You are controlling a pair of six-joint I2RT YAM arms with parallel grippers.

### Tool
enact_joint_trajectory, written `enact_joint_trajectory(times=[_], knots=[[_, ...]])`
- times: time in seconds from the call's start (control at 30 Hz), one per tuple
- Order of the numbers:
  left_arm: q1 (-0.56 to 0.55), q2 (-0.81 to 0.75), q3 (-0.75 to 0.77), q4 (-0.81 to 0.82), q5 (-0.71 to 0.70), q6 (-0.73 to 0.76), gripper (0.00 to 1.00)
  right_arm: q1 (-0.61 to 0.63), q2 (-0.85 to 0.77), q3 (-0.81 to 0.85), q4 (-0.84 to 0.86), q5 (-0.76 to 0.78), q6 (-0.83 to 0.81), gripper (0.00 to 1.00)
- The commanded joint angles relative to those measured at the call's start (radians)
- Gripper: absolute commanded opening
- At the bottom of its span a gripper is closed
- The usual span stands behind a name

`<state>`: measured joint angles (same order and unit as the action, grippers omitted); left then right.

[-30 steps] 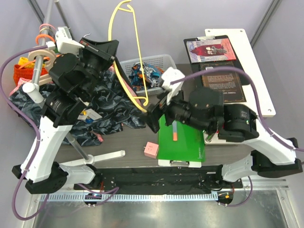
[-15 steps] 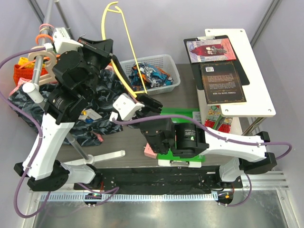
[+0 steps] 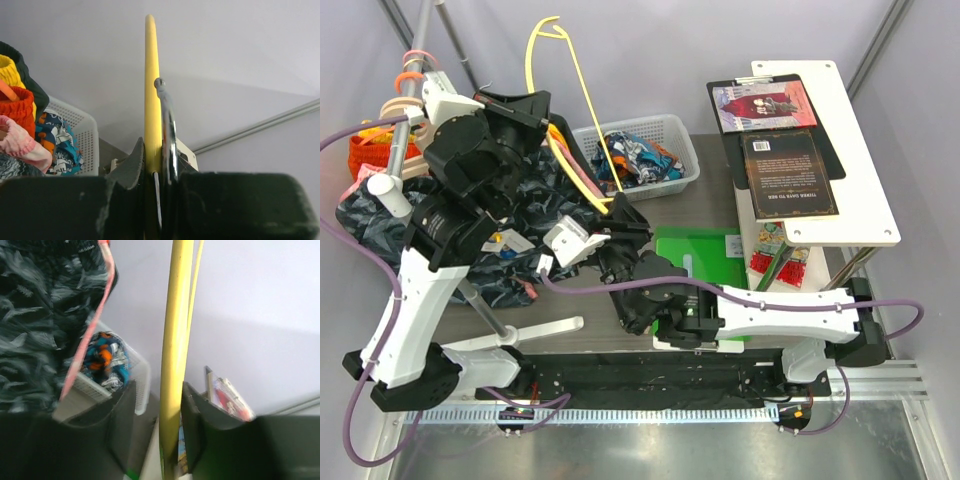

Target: Remove the shorts from the hanger

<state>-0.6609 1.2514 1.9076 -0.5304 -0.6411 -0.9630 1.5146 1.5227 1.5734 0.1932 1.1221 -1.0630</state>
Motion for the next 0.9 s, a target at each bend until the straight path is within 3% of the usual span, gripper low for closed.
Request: enact_joint_trajectory(times=[0.0,0.03,0.07,0.17,0.2,0.23,0.37,0.67,0.73,0.87], knots=[[0.001,-0.027,-0.012,0.027,-0.016,-0.052,0.00,0.004,0.016,-0.072,0.503,0.031,-0.365,0.28],[0.001,-0.029,-0.018,0.035,-0.006,-0.052,0.00,0.004,0.020,-0.072,0.565,0.027,-0.386,0.12],[0.001,-0.029,-0.016,0.038,0.001,-0.048,0.01,0.002,0.027,-0.072,0.583,0.022,-0.400,0.02],[0.001,-0.026,-0.005,0.053,0.055,-0.004,0.03,0.004,0.016,-0.076,0.586,0.009,-0.416,0.01],[0.001,-0.030,-0.004,0.056,0.072,0.004,0.09,0.002,0.008,-0.085,0.588,0.005,-0.416,0.01],[0.001,-0.036,-0.013,0.061,0.095,0.012,0.24,0.004,-0.002,-0.104,0.585,0.004,-0.411,0.01],[0.001,-0.101,-0.093,0.148,0.139,0.059,0.52,0.004,-0.071,-0.131,0.488,0.001,-0.307,0.01],[0.001,-0.164,-0.079,0.103,0.311,0.112,0.76,-0.047,-0.232,-0.142,0.151,-0.042,0.008,0.01],[0.001,-0.199,-0.102,0.098,0.339,0.115,0.87,-0.077,-0.265,-0.122,0.031,-0.068,0.078,0.01],[0.001,-0.251,-0.133,0.076,0.435,0.119,0.90,-0.123,-0.311,-0.107,-0.116,-0.148,0.226,0.01]])
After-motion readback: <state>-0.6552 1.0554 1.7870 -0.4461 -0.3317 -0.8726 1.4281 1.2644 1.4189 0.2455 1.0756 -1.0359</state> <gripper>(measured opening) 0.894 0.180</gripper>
